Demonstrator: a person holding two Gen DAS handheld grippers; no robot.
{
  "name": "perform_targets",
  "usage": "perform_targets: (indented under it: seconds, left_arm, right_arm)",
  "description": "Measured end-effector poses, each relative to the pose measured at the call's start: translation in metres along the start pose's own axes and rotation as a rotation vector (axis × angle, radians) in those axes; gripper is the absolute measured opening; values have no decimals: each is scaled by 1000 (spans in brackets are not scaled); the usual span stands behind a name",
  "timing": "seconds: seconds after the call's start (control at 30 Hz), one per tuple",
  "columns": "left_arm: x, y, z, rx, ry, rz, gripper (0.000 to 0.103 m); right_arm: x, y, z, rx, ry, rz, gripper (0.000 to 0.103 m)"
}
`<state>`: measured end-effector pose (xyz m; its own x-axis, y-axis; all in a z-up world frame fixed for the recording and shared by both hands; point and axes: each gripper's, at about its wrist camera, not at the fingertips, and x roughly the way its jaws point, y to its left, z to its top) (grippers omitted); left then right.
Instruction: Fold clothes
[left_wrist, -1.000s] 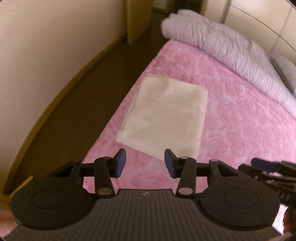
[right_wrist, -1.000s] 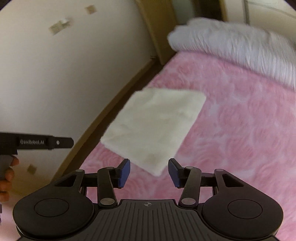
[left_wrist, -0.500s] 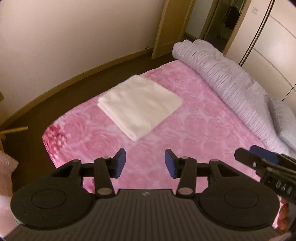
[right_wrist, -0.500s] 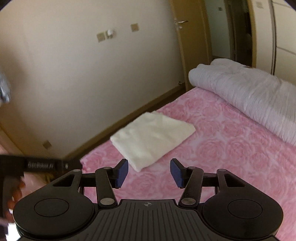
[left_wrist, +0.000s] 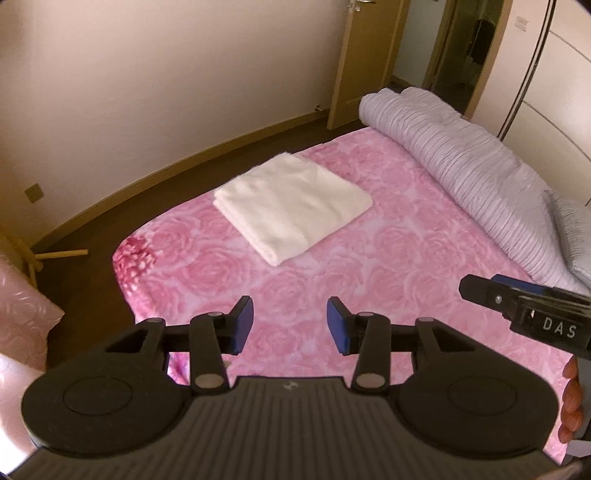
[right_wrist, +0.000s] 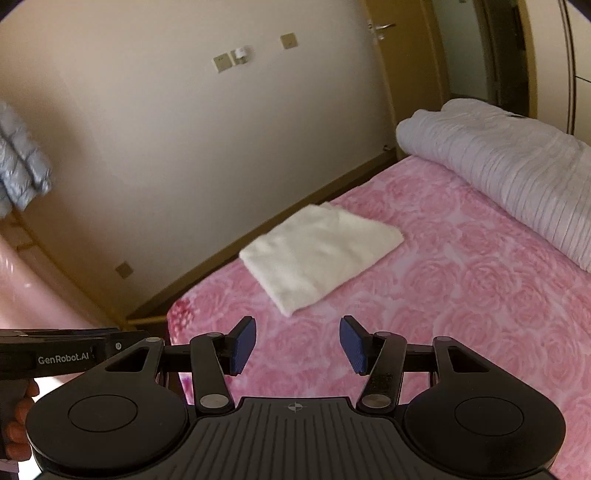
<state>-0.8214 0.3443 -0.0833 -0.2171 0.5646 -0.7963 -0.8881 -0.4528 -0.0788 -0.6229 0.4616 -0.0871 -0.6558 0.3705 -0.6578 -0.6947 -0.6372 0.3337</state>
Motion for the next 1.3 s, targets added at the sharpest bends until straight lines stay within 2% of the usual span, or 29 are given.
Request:
perform_targets:
  seconds: [0.3, 0.7, 1.3]
  left_arm:
    - [4, -17, -12, -12, 33, 12, 40]
    - [14, -30, -24, -39, 91, 15, 40]
    - [48, -28, -9, -65, 141, 15, 40]
  right_arm:
    - [12, -10, -4, -54, 79, 5, 54]
    - [34, -27, -10, -103, 210, -89, 54]
    - [75, -30, 16, -141, 248, -87, 54]
